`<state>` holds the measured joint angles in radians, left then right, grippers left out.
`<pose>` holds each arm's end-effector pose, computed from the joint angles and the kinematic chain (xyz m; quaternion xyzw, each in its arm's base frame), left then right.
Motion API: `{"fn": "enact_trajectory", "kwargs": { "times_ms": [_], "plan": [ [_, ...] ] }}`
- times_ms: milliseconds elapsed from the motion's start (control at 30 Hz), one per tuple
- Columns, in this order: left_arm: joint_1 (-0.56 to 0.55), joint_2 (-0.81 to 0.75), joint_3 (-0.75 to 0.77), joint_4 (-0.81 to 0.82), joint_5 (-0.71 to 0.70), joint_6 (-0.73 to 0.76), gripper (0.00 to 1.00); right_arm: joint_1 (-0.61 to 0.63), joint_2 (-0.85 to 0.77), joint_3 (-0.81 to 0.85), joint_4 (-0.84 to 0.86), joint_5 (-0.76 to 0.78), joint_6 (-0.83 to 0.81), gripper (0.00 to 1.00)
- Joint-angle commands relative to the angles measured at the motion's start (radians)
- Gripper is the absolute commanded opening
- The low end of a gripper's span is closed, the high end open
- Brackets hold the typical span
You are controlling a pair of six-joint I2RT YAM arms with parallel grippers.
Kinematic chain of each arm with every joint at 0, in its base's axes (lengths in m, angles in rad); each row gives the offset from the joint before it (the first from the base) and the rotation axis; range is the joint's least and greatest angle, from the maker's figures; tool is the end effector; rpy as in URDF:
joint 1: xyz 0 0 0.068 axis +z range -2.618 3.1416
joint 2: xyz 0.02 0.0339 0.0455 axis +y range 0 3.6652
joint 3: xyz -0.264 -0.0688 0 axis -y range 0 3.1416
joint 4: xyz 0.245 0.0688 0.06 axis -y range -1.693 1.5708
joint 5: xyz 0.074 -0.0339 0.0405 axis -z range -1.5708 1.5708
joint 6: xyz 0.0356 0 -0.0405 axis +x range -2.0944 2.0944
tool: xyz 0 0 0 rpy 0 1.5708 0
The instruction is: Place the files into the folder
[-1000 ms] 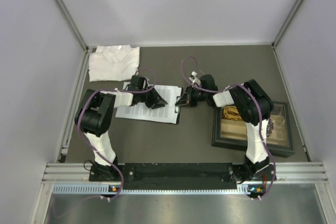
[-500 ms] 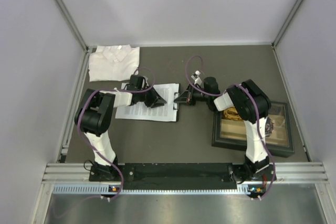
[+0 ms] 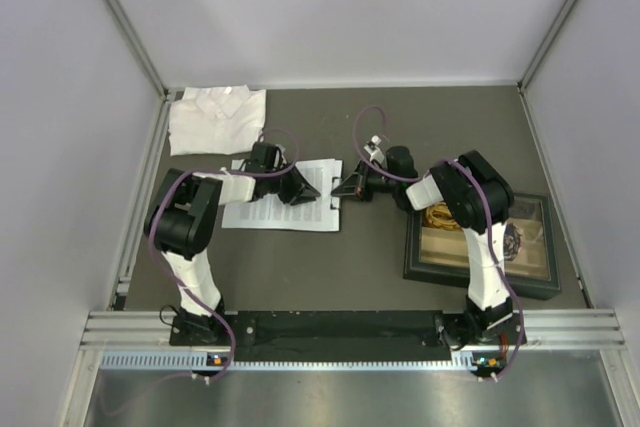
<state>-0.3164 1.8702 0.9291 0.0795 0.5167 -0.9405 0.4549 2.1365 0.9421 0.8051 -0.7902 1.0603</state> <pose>0.3357 -0.1284 0.1234 -0.1939 0.8901 -0.3912 0.1307 0.3473 0.1980 0.0930 0.0239 0.7956 0.5855 0.1538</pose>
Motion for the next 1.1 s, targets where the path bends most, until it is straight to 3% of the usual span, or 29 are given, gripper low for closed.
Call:
{"fn": "enact_trajectory", "kwargs": {
  "times_ms": [0,167,300,433,533,667,800,1067],
  "plan": [
    [-0.067,0.070,-0.024,-0.093,-0.070,0.014,0.28,0.037,0.019,0.086,0.065,-0.057,-0.036,0.00],
    [-0.087,0.084,-0.015,-0.087,-0.066,0.002,0.28,0.037,0.026,0.092,0.072,-0.053,-0.025,0.00],
    [-0.087,0.058,0.004,-0.107,-0.070,0.017,0.28,0.036,0.007,0.103,-0.030,-0.035,-0.101,0.00],
    [-0.087,0.014,0.049,-0.182,-0.090,0.049,0.33,0.039,-0.033,0.141,-0.249,0.012,-0.226,0.00],
    [-0.087,-0.037,0.076,-0.205,-0.098,0.074,0.38,0.048,-0.064,0.219,-0.525,0.080,-0.347,0.00],
    [-0.085,-0.114,0.102,-0.247,-0.090,0.095,0.48,0.067,-0.101,0.320,-0.831,0.193,-0.465,0.09],
    [-0.082,-0.196,0.116,-0.311,-0.106,0.131,0.54,0.079,-0.115,0.408,-1.059,0.293,-0.543,0.29],
    [-0.064,-0.471,0.105,-0.486,-0.195,0.249,0.68,0.111,-0.243,0.500,-1.256,0.434,-0.621,0.39]
  ]
}}
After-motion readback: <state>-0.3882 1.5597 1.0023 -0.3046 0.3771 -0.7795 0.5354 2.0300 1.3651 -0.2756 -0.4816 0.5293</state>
